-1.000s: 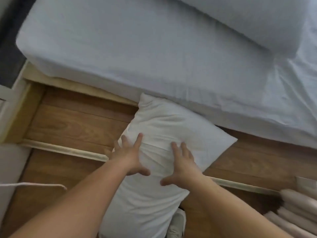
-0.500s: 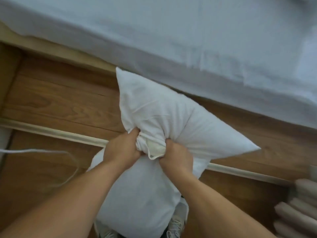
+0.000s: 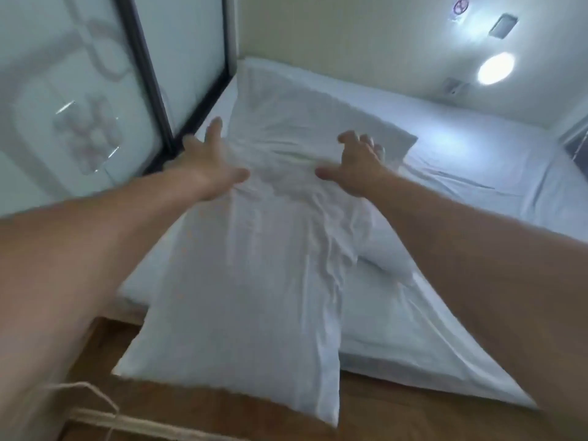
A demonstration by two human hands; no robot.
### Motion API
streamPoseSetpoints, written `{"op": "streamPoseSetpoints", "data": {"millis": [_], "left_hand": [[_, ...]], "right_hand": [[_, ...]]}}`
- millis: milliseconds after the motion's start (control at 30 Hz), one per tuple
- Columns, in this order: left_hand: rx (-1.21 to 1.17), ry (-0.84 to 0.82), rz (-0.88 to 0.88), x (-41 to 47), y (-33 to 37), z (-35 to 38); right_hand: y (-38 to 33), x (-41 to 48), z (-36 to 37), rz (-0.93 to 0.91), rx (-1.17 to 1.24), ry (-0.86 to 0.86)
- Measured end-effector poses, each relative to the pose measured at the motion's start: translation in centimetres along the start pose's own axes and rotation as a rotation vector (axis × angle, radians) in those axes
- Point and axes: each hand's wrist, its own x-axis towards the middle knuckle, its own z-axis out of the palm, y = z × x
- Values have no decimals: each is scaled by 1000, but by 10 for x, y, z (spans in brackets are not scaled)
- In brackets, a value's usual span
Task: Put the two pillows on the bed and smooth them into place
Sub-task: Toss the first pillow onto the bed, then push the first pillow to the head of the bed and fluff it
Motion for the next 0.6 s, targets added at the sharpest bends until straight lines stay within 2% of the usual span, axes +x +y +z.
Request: {"op": "streamPoseSetpoints", "data": {"millis": [100,267,433,600], "left_hand": [[191,-48,30,25,17,-36],[372,-205,-32,13,-28,4],[297,-280,-51,90,-51,19],[168,-378,-80,181,-52,44]], "right_hand": [[2,19,-24,12,-64,-113],[34,-26,56,39,-123,-413],[16,49,74,75,-107,-422],[-17,158,93,246,127,-385]]}}
